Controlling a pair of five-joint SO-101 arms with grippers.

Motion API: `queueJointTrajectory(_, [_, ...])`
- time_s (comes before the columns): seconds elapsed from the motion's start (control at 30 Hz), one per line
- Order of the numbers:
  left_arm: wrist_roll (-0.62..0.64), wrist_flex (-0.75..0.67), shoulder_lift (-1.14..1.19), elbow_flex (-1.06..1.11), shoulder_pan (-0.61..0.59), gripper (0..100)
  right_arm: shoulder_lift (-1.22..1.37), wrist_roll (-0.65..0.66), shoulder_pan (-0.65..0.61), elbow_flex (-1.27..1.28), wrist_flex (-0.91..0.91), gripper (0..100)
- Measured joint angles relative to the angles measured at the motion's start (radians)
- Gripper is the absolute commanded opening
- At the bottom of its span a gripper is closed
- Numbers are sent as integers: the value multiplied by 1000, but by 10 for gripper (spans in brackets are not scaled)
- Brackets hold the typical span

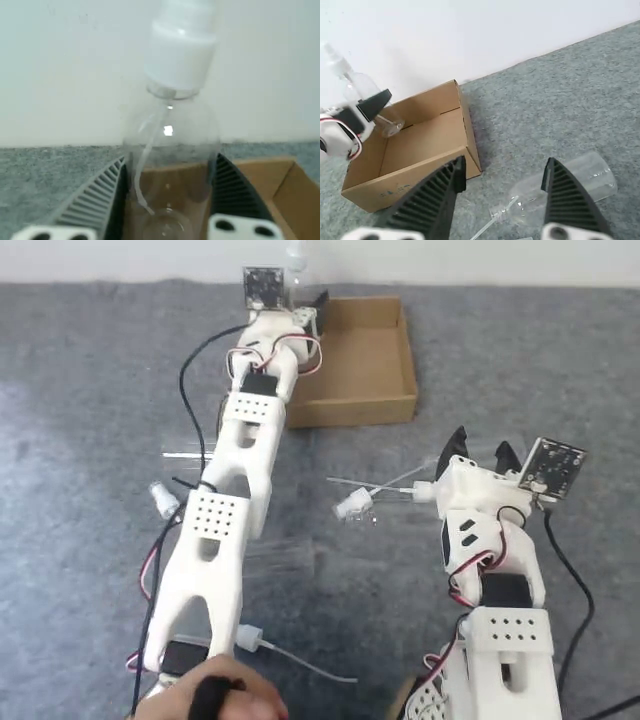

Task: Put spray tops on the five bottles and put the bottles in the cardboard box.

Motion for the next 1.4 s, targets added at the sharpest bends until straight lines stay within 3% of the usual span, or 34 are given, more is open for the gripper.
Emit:
queueJointTrajectory(0.23, [-95, 15, 170, -221, 11, 199, 0, 0, 0, 0, 0, 223])
queueJointTrajectory(0.57, [-117, 94, 178, -267, 15, 265, 0, 0, 0, 0, 0, 223])
queueJointTrajectory(1.4, [-103, 368, 176, -371, -18, 291, 0, 0, 0, 0, 0, 224])
